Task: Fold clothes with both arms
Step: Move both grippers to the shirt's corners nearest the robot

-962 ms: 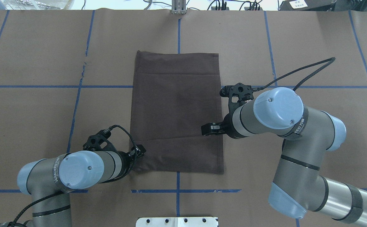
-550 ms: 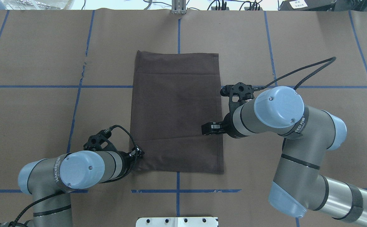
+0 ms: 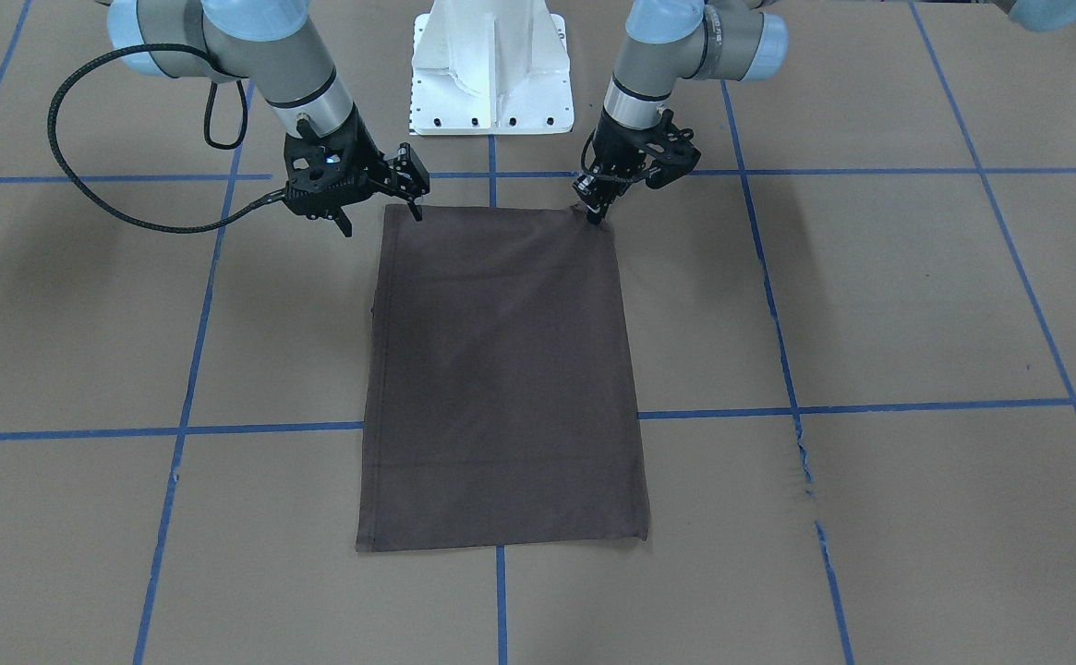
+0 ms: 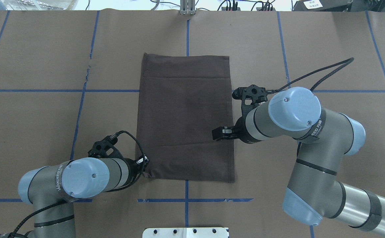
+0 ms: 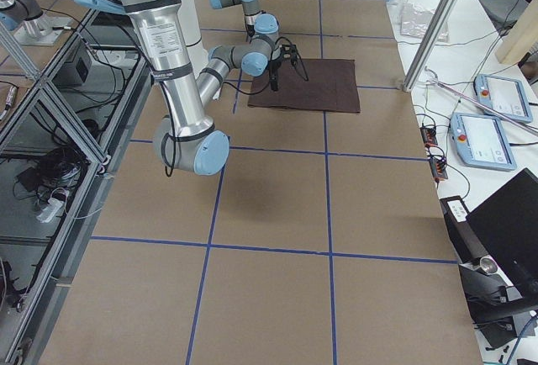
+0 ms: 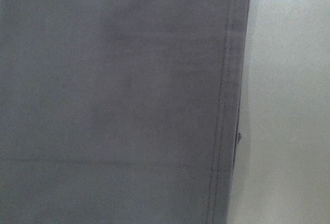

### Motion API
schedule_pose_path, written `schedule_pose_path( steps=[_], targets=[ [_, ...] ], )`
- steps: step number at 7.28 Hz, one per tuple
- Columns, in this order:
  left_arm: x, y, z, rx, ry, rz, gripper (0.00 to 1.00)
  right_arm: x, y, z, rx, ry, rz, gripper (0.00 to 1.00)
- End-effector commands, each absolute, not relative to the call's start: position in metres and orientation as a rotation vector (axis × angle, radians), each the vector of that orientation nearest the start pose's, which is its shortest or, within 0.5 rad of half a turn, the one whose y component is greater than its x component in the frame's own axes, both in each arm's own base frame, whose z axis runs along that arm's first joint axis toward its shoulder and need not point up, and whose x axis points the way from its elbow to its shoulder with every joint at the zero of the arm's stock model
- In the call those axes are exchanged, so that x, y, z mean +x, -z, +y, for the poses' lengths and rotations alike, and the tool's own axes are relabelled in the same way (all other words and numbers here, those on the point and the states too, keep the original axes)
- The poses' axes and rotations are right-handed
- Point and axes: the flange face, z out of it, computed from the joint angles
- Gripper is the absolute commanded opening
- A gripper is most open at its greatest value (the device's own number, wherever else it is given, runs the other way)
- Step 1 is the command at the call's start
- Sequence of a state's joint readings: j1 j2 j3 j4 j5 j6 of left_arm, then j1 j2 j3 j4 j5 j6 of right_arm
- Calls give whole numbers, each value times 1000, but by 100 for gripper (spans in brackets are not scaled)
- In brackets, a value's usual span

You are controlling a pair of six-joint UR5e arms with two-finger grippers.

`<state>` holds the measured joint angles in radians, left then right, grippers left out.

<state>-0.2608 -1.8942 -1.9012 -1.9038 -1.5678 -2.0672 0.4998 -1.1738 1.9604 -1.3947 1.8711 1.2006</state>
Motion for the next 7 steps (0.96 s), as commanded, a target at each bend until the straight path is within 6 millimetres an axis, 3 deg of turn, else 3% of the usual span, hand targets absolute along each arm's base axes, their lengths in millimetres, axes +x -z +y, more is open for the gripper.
schedule_pose_path(
  steps=[1,2,5,7],
  targets=[
    [511,-274,-274,-115,650,1012,0,-458,-251,-365,93,-73,-986,100],
    [502,-262,-269,-122,620,1010,0,-467,-251,-356,19,-170,-991,100],
    [505,-265,-270,-120,618,1004,0,-509,-268,-317,-134,-441,-939,100],
    [505,-265,-270,-120,618,1005,0,-534,-288,-300,-138,-442,-821,100]
  ],
)
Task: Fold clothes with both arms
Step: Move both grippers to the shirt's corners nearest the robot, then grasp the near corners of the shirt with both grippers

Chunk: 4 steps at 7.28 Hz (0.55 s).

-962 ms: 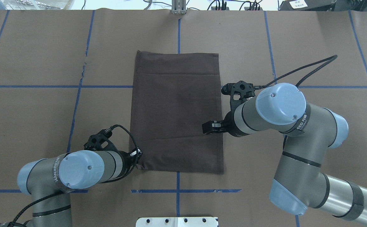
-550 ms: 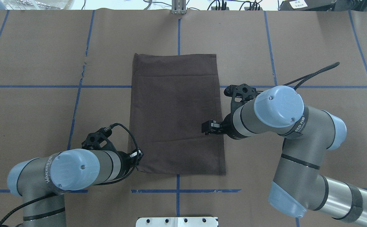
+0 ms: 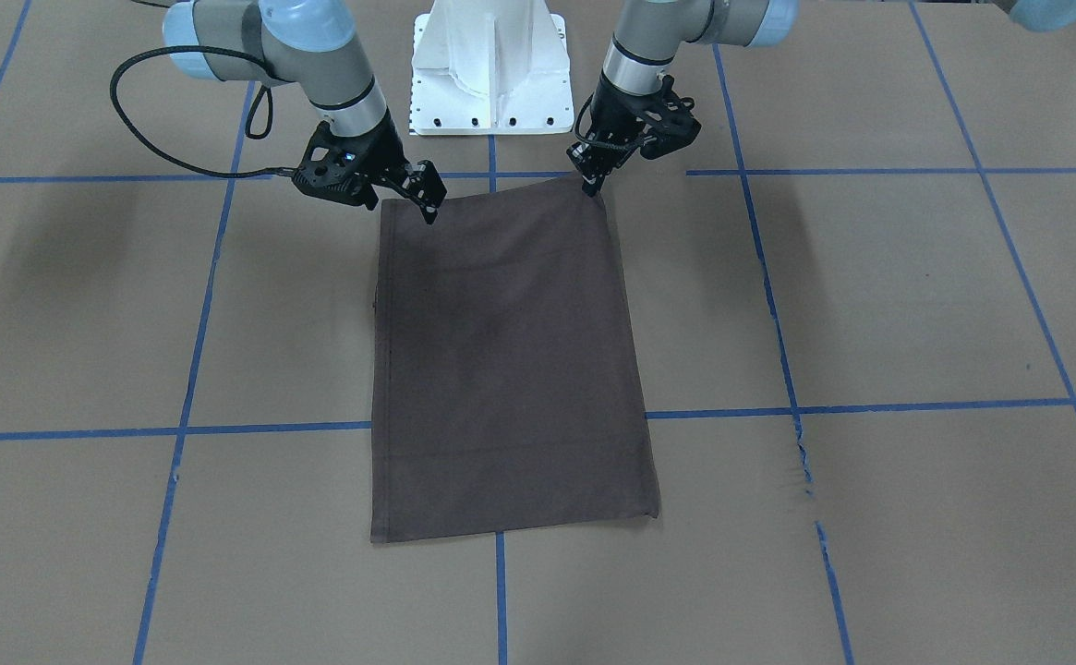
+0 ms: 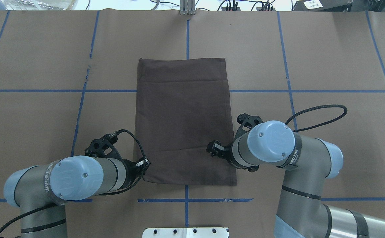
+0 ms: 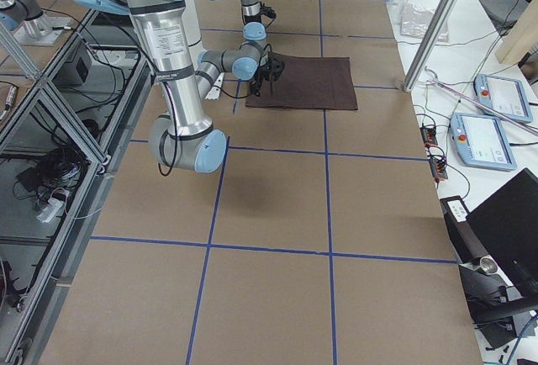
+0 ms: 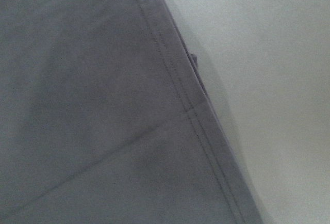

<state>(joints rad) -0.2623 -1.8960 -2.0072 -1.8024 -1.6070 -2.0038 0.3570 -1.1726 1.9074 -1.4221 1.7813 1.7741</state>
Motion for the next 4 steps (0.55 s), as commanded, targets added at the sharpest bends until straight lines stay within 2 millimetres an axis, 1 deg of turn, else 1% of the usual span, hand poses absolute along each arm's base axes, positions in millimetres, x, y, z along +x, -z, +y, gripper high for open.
schedule_pose_path(
  steps=[1,2,3,4],
  targets=[
    [505,-265,-270,-121,619,1007,0,-537,-289,-298,-133,-441,-803,100],
    [505,-265,-270,-120,617,1007,0,-541,-294,-299,-133,-440,-794,100],
    [504,-265,-270,-119,618,1007,0,-557,-292,-303,-133,-440,-788,100],
    [504,-265,-270,-119,618,1007,0,-567,-288,-306,-134,-440,-785,100]
  ],
)
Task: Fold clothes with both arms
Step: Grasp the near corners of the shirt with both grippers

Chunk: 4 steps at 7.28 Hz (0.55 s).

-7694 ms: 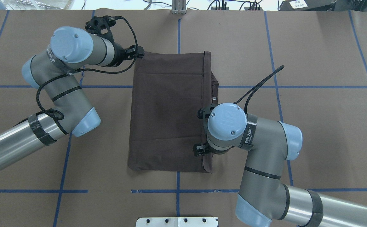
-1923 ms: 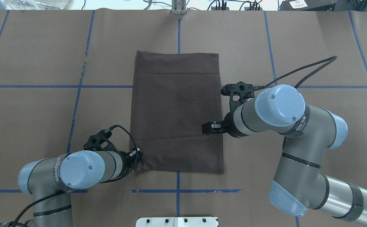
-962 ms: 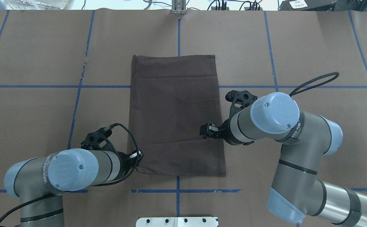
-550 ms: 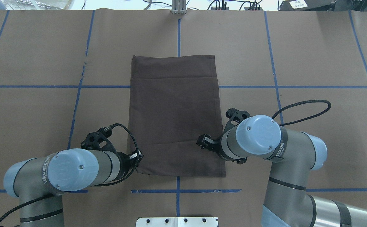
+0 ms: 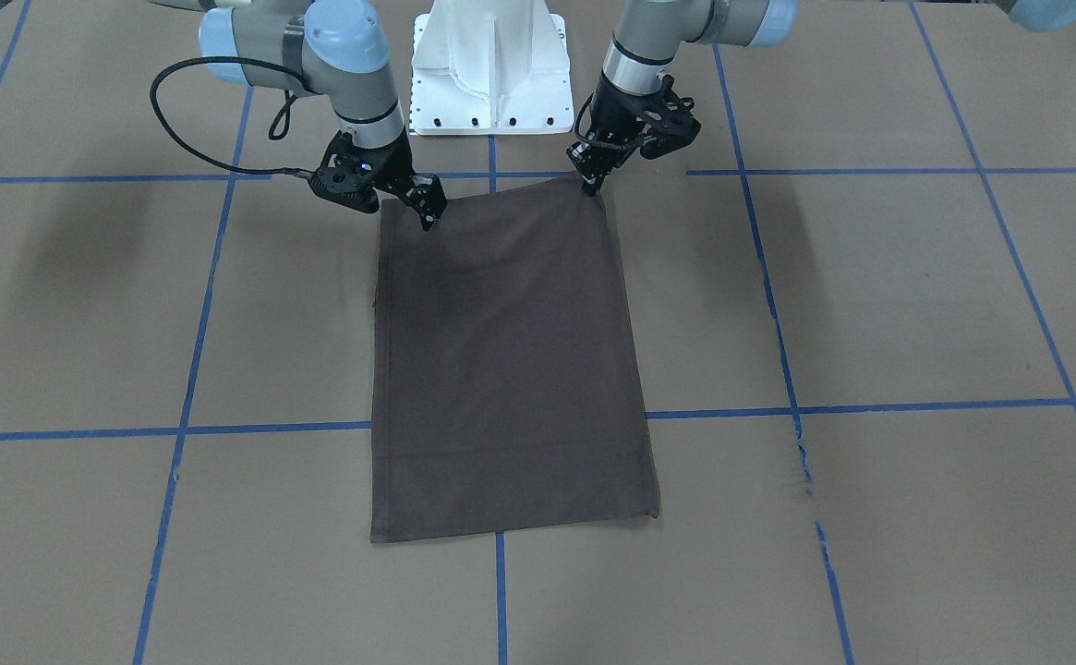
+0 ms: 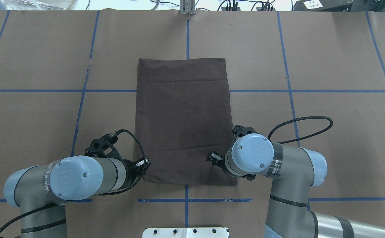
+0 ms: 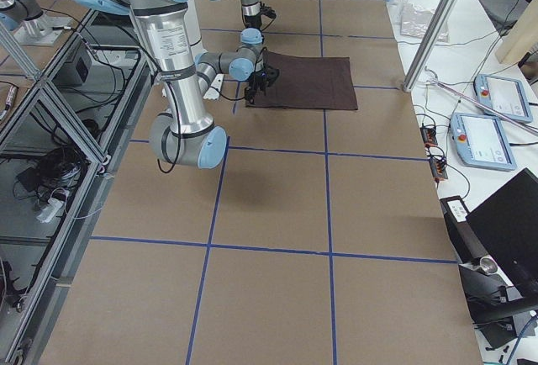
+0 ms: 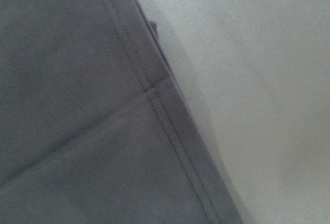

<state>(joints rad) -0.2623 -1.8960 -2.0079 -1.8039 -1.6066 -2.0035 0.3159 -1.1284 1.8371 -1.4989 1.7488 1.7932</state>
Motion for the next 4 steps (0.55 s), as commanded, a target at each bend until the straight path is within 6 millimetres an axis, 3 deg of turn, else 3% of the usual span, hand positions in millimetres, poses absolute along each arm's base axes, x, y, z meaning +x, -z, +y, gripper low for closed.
schedule_pose_path(
  steps=[1,4],
  targets=[
    [504,-265,-270,-120,619,1007,0,-564,-289,-307,-133,-443,-785,100],
    [505,-265,-270,-120,617,1007,0,-555,-305,-308,-126,-455,-765,100]
  ],
)
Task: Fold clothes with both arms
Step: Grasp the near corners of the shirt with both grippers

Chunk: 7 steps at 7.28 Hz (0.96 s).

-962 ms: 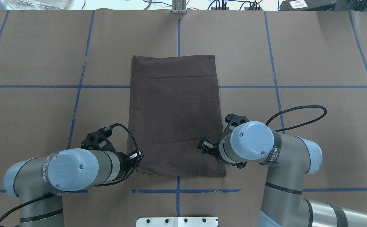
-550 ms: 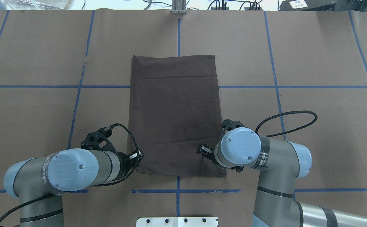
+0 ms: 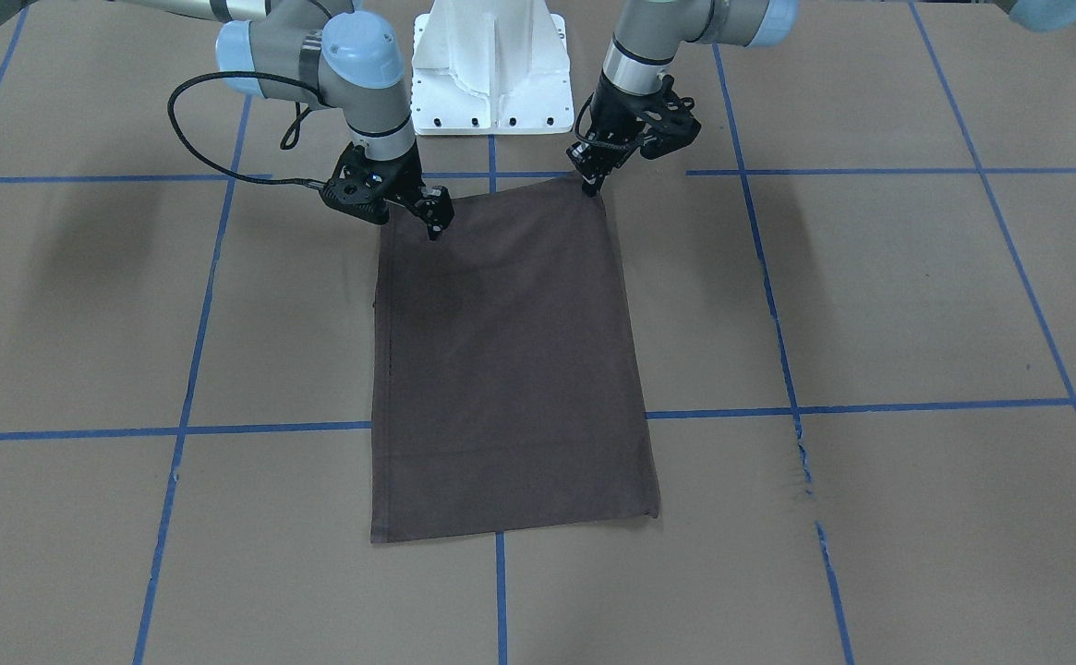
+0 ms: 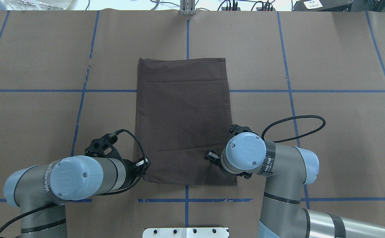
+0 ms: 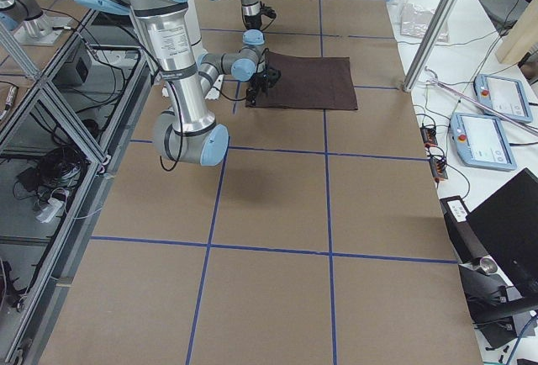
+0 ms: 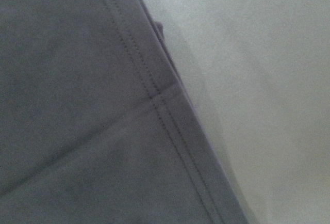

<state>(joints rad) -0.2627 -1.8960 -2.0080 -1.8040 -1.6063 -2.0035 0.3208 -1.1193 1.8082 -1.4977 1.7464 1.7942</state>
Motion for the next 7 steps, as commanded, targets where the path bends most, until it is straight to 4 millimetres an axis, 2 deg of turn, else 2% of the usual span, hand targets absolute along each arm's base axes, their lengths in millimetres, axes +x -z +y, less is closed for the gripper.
schedule_pose_path(
  steps=[1,3,4,6,7],
  targets=[
    [504,-265,-270,-120,619,1007,0,-557,-307,-305,-129,-449,-762,100],
    [504,-265,-271,-118,619,1007,0,-559,-308,-301,-130,-445,-758,100],
    [504,-265,-271,-118,619,1007,0,-560,-311,-297,-133,-438,-753,92],
    [504,-265,-272,-116,622,1007,0,-562,-311,-293,-137,-432,-752,59],
    [504,-265,-272,-116,622,1007,0,-562,-311,-293,-136,-430,-752,46]
  ],
)
